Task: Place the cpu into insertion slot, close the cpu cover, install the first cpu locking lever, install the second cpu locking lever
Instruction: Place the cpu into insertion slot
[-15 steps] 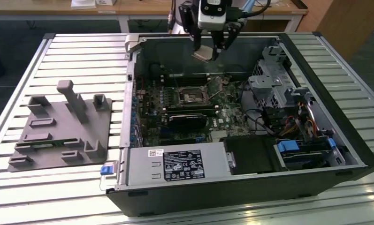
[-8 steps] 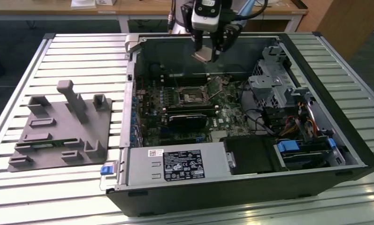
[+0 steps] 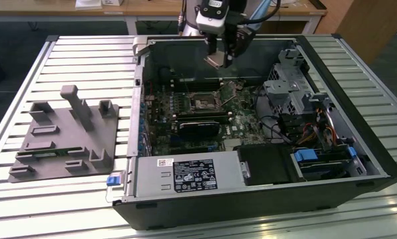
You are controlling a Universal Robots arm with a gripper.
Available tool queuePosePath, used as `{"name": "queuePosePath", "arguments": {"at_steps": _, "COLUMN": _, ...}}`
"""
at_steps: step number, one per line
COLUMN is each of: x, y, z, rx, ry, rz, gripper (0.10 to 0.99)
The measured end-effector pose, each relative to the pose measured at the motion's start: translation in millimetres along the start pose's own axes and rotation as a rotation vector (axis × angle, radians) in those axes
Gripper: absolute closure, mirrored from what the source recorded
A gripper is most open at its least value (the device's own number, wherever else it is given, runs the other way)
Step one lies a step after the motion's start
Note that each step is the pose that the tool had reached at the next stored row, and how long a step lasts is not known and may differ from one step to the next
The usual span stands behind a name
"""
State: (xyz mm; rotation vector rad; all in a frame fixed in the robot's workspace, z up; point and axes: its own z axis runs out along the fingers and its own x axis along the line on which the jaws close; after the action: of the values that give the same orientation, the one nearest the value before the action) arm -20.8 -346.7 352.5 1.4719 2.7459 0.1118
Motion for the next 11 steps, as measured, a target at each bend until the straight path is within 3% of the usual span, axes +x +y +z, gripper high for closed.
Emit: {"name": "queuePosePath", "arguments": {"at_steps": 11, "x": 0.0, "y": -0.2, "z": 3.5, "rx": -0.002, "ry": -0.0126, "rz": 0.168, "gripper": 0.549}}
